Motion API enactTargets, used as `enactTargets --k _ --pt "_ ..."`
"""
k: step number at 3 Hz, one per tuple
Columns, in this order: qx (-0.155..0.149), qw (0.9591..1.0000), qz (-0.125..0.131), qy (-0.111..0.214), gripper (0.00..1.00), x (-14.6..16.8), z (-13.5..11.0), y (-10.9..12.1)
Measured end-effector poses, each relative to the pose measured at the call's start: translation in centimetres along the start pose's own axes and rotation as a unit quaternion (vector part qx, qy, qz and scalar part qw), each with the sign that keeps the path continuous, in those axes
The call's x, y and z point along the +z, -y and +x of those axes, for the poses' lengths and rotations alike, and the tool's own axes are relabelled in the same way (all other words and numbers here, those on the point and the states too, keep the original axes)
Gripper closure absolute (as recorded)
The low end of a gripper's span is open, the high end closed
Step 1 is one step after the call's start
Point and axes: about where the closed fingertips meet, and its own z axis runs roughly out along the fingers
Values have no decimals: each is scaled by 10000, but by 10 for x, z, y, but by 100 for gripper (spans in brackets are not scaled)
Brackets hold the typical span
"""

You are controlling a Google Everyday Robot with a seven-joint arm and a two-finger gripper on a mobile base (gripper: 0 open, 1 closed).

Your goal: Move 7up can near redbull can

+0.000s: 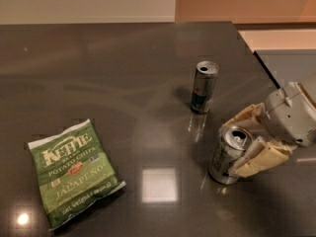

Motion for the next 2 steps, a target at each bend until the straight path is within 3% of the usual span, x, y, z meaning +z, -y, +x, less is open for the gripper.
enactTargets --k 2 --pt "145 9999 7 54 86 0 0 3"
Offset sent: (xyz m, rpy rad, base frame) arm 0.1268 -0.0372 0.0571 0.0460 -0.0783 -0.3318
